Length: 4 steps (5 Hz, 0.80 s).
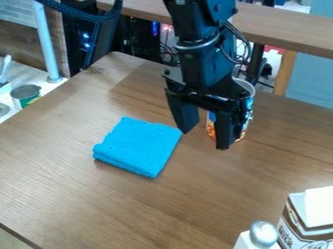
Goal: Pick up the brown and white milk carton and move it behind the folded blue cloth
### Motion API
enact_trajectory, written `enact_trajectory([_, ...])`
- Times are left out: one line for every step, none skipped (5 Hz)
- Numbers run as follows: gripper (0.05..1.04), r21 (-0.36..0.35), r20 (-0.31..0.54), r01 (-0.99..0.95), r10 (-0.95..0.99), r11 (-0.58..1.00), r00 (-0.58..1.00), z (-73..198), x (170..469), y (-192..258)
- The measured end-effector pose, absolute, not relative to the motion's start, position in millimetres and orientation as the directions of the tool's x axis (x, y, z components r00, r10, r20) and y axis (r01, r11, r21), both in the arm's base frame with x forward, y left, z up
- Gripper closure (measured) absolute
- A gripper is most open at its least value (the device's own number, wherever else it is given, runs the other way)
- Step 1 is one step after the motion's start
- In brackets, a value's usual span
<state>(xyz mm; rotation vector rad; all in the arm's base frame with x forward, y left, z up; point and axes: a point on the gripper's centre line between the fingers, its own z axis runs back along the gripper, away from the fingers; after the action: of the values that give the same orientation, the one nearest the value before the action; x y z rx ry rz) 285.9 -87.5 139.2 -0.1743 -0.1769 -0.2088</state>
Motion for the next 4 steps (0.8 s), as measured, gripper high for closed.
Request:
enact_trajectory([0.083, -0.153, 0.162, 0.221, -0.196, 0.963, 0.967, 131.5, 284.1, -87.6])
enact_trajectory([0.083, -0.092, 0.147, 0.365, -0.349, 0.927, 0.925, 147.4, 305.6, -105.4])
enact_trajectory([0.083, -0.013, 0.095, 0.523, -0.519, 0.852, 0.849, 152.9, 324.7, -138.8])
enact_trajectory([0.083, 0.068, 0.051, 0.651, -0.654, 0.756, 0.754, 162.0, 334.6, -174.0])
